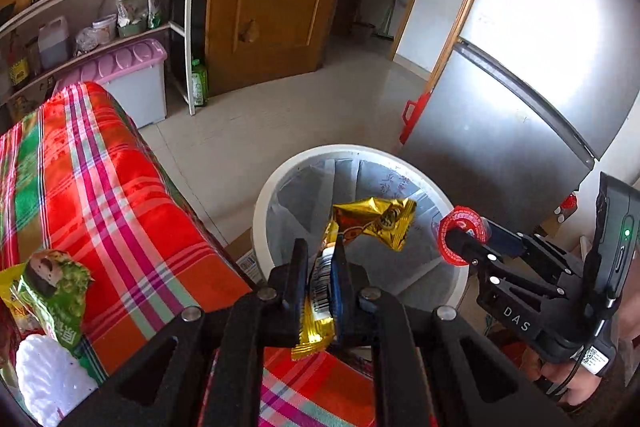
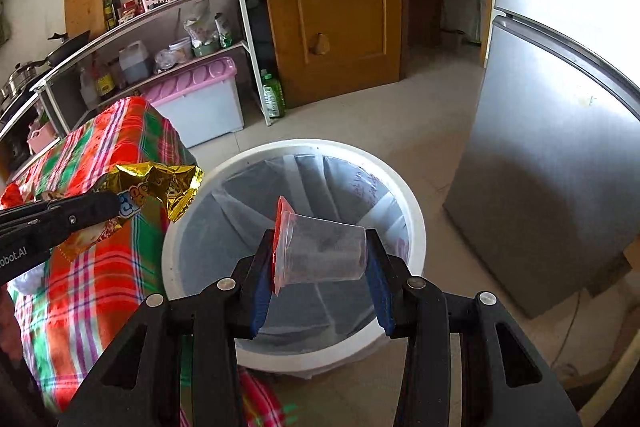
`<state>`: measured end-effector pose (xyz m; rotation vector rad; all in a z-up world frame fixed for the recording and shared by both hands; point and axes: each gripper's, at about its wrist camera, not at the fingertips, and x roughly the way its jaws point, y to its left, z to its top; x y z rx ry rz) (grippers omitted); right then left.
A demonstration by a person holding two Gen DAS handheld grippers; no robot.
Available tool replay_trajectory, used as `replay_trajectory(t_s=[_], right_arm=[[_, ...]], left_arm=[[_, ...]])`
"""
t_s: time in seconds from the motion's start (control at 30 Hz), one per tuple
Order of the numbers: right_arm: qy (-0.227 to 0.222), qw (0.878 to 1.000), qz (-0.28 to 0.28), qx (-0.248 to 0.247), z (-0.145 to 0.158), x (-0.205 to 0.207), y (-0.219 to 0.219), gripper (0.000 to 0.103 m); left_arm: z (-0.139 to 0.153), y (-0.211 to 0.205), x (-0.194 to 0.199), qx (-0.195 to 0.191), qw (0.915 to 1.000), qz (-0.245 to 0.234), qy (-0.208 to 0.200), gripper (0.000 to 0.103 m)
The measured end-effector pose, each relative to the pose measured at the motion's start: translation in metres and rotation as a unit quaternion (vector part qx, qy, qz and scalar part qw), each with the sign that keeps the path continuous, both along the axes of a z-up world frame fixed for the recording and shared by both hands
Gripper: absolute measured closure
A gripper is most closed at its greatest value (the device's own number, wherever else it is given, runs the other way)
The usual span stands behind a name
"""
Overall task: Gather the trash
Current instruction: 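Open the left tool over the bin while the right tool releases the cup, then grasp the white foam fruit net on the table with the right tool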
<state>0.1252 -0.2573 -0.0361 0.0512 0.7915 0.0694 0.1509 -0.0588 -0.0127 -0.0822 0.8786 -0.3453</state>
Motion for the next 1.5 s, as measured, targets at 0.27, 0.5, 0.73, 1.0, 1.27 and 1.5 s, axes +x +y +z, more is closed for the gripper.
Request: replay_trajectory(t_s=[0.27, 0.5, 0.73, 1.0, 1.27, 1.5], right_arm=[[0.021, 1.000, -0.019, 0.006, -0.013, 0.015, -0.010, 0.049], [0.021, 1.000, -0.020, 0.010, -0.013, 0.011, -0.008, 0.044], [0.004, 1.000, -0.013, 0.024, 0.001, -0.004, 0.000, 0.044], [-0.028, 0.998, 0.025, 0.044, 0.022, -0.027, 0.029, 0.044], [-0.044, 0.995, 0.073, 0.053, 0.034, -0.039, 0.072, 0.043], [-0.047, 0.989, 0.123, 0.063, 0.037, -0.046, 0.109, 0.041]], left_arm=[[-0.007, -0.011, 0.006, 0.017, 0.9998, -0.001, 0.004, 0.062], [0.001, -0.005, 0.001, 0.011, 0.9999, 0.008, -0.006, 0.041], [0.011, 0.015, -0.015, 0.009, 0.9993, 0.030, -0.019, 0.037], [0.032, 0.058, -0.051, 0.010, 0.9950, 0.079, -0.061, 0.030], [0.039, 0.101, -0.083, 0.015, 0.9889, 0.123, -0.082, 0.029], [0.044, 0.145, -0.113, 0.024, 0.9800, 0.174, -0.094, 0.022]])
